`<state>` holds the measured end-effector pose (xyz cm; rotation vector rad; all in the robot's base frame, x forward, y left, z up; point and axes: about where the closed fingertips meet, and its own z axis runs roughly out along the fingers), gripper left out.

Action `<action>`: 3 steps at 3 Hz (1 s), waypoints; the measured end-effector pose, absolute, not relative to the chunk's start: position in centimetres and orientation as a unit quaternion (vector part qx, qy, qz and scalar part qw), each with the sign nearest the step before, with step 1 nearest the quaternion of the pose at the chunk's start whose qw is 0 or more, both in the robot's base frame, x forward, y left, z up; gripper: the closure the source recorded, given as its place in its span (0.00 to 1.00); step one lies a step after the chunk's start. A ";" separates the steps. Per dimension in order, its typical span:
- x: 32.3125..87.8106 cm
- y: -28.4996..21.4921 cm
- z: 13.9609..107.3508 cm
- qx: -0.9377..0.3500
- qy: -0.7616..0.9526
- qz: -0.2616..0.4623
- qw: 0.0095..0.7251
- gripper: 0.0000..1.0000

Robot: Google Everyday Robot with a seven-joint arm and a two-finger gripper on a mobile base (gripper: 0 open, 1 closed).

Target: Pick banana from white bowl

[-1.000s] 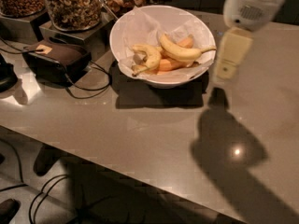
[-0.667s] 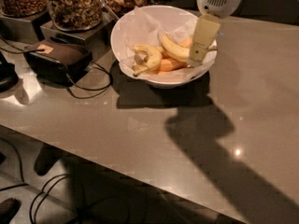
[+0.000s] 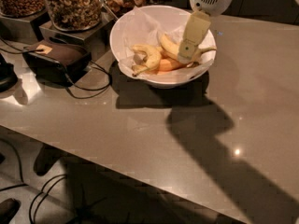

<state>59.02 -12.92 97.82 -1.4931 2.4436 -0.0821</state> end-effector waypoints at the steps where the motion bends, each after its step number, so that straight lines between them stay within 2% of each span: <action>1: 58.7 -12.0 96.8 -0.506 0.852 0.002 0.131 0.00; 2: 58.6 -11.4 96.0 -0.498 0.858 0.022 0.125 0.00; 3: 58.6 -10.6 95.8 -0.492 0.861 0.030 0.122 0.10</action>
Offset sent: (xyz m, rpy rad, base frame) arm -0.0247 0.0109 -0.0297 0.0789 0.1896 -0.0529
